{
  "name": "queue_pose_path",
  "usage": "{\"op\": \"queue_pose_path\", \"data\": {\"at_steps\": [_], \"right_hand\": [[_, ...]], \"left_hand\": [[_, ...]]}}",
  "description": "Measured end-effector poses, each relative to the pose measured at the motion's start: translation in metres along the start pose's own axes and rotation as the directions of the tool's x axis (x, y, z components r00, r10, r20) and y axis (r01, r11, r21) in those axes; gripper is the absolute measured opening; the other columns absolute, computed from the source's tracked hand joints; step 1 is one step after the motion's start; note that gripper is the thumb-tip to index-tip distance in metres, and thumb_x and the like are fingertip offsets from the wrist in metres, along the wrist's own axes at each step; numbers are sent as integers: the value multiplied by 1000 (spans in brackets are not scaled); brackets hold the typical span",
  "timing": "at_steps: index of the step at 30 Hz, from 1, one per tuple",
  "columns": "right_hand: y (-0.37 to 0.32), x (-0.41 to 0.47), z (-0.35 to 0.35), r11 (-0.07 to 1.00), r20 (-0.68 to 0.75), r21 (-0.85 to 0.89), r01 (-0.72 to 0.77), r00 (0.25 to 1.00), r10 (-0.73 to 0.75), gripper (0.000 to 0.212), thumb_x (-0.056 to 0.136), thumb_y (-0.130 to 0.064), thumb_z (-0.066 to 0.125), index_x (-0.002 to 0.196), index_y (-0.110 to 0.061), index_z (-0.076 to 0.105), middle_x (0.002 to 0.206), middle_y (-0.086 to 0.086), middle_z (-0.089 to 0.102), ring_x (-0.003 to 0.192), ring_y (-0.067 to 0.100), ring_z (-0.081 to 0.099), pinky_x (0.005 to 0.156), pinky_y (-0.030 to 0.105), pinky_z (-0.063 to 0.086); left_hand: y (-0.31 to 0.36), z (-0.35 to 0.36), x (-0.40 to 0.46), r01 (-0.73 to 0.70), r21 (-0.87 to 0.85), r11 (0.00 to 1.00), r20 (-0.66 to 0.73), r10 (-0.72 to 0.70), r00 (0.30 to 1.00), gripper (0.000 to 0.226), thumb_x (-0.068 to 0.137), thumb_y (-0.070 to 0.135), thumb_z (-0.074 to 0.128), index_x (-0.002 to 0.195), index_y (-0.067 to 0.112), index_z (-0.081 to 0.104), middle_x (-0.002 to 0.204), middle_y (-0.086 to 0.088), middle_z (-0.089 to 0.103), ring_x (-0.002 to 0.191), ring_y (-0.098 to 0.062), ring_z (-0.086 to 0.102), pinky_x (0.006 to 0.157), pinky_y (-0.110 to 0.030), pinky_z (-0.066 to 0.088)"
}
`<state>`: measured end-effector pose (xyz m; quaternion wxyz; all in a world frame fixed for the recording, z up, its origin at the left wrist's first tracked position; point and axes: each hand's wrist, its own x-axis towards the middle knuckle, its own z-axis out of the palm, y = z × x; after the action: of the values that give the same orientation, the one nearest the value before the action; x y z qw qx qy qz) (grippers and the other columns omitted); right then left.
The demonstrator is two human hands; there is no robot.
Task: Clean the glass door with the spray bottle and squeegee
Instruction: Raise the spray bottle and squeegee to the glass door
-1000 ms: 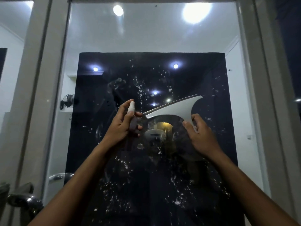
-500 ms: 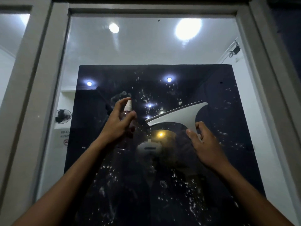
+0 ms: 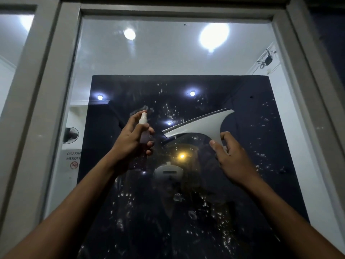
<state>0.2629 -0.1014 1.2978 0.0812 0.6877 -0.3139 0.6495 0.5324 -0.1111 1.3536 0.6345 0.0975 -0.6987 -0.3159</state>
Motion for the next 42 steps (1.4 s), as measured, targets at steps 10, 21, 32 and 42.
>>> {"op": "queue_pose_path", "data": {"at_steps": [10, 21, 32, 42], "right_hand": [[-5, -3, -6, 999, -26, -39, 15, 1000, -16, 23, 102, -36, 50, 83, -32, 40, 59, -16, 53, 53, -1, 47, 50, 15, 34], [-11, -15, -27, 997, -28, -67, -43, 999, 42, 19, 102, -38, 50, 86, -27, 46, 66, -15, 59, 61, 0, 51, 58, 26, 35], [-19, -16, -30, 991, -18, -103, -83, 996, 82, 20, 101, -40, 50, 97, -20, 52, 85, -7, 66, 80, 17, 63, 73, 40, 50], [-20, -14, -24, 988, 25, -113, -109, 993, 112, 23, 101, -41, 50, 99, -18, 53, 94, -3, 68, 89, 23, 65, 82, 49, 53]], "left_hand": [[4, -3, -5, -197, 913, 358, 14, 454, 891, 47, 99, 23, 56, 139, 32, 35, 93, -1, 67, 76, -20, 64, 73, -39, 51], [14, -1, -15, -157, 930, 332, -23, 480, 877, 47, 100, 26, 57, 141, 30, 34, 92, -3, 62, 75, -27, 62, 68, -41, 47], [17, 3, -15, -214, 894, 394, 13, 454, 891, 44, 98, 23, 57, 135, 32, 37, 93, -2, 71, 82, -21, 67, 75, -36, 45], [16, 6, -22, -171, 797, 579, -86, 390, 917, 45, 98, 22, 57, 135, 40, 39, 89, -4, 63, 72, -36, 66, 69, -56, 59]]}}
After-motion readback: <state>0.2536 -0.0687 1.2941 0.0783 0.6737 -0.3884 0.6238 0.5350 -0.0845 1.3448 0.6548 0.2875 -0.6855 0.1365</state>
